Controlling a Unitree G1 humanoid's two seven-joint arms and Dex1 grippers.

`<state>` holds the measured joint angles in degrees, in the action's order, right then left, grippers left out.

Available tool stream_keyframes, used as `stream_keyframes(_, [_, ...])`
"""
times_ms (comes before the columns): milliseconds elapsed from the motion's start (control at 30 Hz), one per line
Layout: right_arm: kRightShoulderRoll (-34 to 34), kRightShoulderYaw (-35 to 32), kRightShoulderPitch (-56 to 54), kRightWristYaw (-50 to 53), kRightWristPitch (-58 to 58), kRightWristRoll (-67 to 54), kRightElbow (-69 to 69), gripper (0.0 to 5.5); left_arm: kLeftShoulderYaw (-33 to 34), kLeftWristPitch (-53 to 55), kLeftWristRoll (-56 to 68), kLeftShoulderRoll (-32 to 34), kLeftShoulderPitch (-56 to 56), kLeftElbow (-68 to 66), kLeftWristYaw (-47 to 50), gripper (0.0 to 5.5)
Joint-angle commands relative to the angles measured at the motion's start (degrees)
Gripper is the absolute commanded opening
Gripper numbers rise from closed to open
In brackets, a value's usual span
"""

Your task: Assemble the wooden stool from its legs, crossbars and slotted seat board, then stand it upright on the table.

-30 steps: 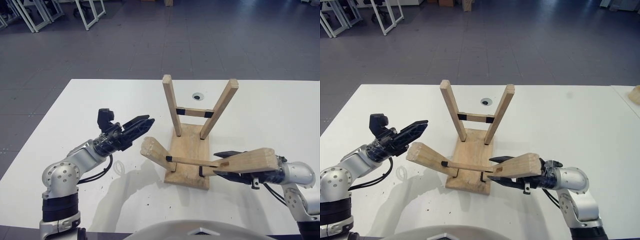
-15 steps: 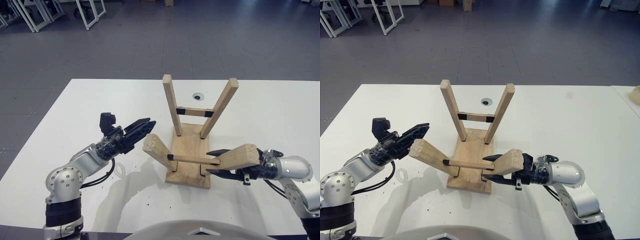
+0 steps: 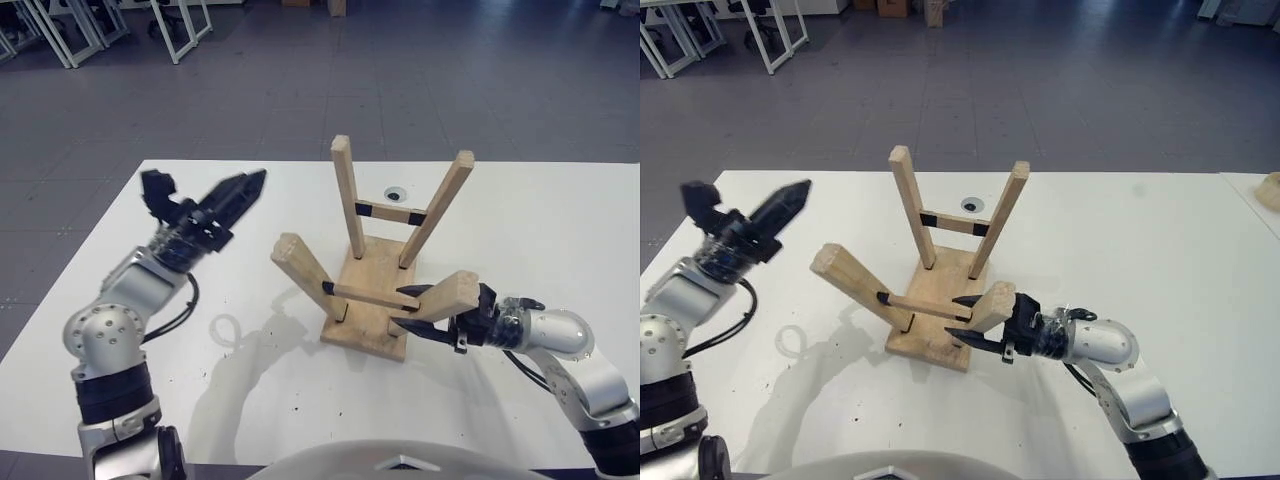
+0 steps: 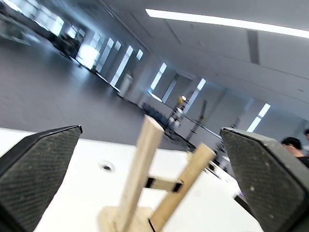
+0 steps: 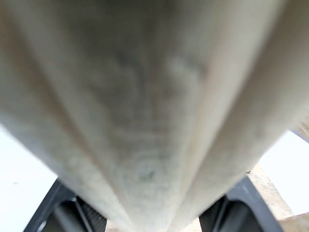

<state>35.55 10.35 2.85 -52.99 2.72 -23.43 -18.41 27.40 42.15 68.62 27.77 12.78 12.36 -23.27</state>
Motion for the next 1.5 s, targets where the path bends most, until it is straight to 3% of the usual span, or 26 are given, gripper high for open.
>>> stream_keyframes(33, [-1.32,3.32,-0.12,6.5,6.9,8.73,8.64,2.04,2.2,-0.04,1.43,2.38,6.61,1.31,7.16,5.29])
stream_keyframes(233, [-2.95,4.84,-2.65,9.33,8.31,7.96,9.09,2.04,-7.23,4.98,7.25,0.79,14.93,13.18,20.72,5.29])
stream_keyframes(300, [-3.3,4.92,-3.22,9.79,8.35,7.89,9.51,2.04,-13.22,6.53,5.7,-0.44,15.87,16.96,23.87,4.96])
stream_keyframes(467, [-4.04,5.36,-3.69,10.62,7.95,7.87,10.2,2.04,-30.59,8.11,-7.15,-9.63,14.72,18.18,33.81,4.15])
stream_keyframes(633, [-4.67,6.21,-3.79,11.09,8.19,7.96,10.02,2.04,-40.46,5.69,-21.8,-15.81,12.96,13.9,36.55,3.32])
stream_keyframes(700, [-4.67,6.3,-3.93,11.08,8.29,8.02,10.1,2.04,-42.87,5.17,-26.64,-17.79,13.52,11.6,36.78,3.32])
stream_keyframes(933, [-4.57,5.8,-4.87,11.44,8.58,7.99,10.63,2.04,-42.95,1.49,-37.87,-24.8,17.72,12.63,37.27,3.32])
stream_keyframes(1067, [-4.17,5.94,-4.54,11.4,9.39,7.66,9.89,2.04,-49.55,7.96,-42.61,-21.96,6.62,9.33,35.95,3.32])
stream_keyframes(1233, [-4.21,6.38,-4.8,11.56,11.01,7.63,8.9,2.04,-53.23,4.16,-50.38,-19.85,-0.01,3.16,33.12,3.32])
stream_keyframes(1367, [-3.08,8.8,-5.48,11.46,14.63,9.86,8.4,2.04,-50.88,-0.06,-50.96,-23.64,1.03,5.65,30.22,3.32])
stream_keyframes(1467, [-1.34,12.03,-6.74,9.96,18.1,12.31,10.1,2.04,-44.13,0.57,-43.52,-29.38,6.09,14.53,28.59,3.32])
stream_keyframes(1500, [-0.76,12.9,-7.28,9.15,19.33,12.59,11.29,2.04,-39.03,1.72,-37.66,-32.16,10.11,17.03,29.87,3.32])
